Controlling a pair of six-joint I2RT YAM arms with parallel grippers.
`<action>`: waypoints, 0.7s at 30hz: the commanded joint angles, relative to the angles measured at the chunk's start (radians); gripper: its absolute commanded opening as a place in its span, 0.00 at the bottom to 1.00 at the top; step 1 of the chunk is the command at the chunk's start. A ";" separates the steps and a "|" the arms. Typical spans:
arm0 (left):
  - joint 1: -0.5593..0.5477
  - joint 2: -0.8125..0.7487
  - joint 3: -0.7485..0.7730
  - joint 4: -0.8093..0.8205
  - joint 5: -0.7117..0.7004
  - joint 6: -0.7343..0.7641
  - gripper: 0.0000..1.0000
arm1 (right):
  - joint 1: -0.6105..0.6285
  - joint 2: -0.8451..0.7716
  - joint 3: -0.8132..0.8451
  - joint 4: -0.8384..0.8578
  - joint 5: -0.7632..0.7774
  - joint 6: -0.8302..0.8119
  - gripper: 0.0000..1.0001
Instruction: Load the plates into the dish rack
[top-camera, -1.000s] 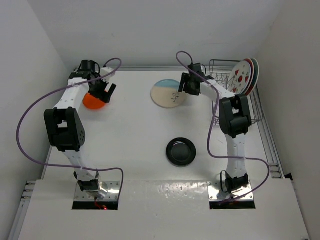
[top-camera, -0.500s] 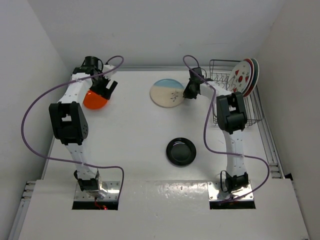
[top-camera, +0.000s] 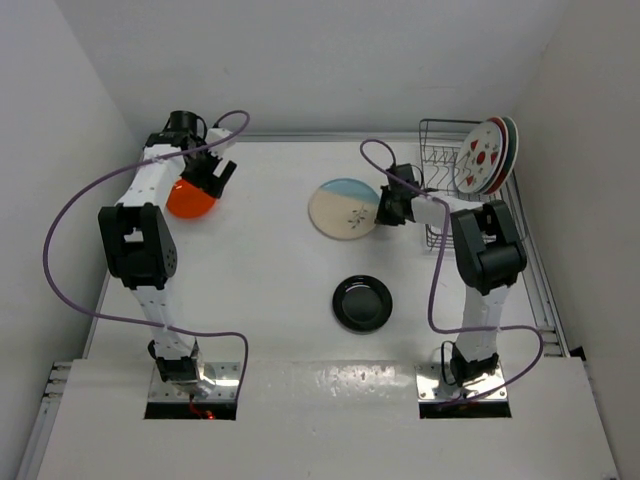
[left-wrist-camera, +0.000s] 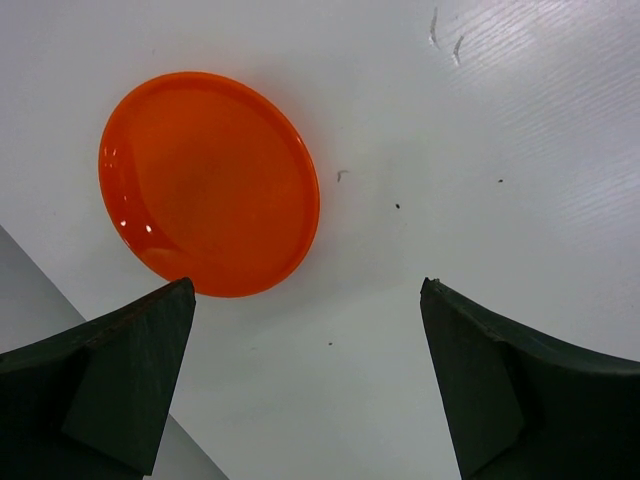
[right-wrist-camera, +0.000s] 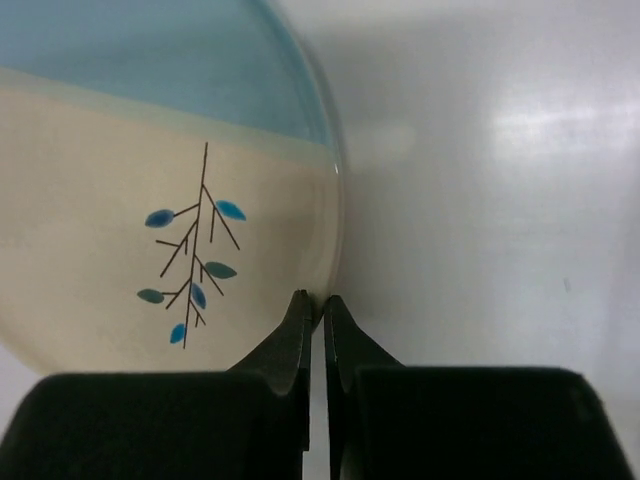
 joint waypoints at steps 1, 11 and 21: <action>-0.024 -0.006 0.040 0.004 0.030 0.028 1.00 | 0.035 -0.102 -0.148 -0.060 0.035 -0.157 0.00; -0.054 -0.046 0.011 0.004 0.030 0.028 1.00 | 0.029 -0.112 -0.182 -0.014 0.023 -0.074 0.37; -0.054 -0.068 0.011 -0.005 -0.009 0.028 1.00 | 0.012 -0.026 -0.133 -0.009 -0.026 -0.085 0.00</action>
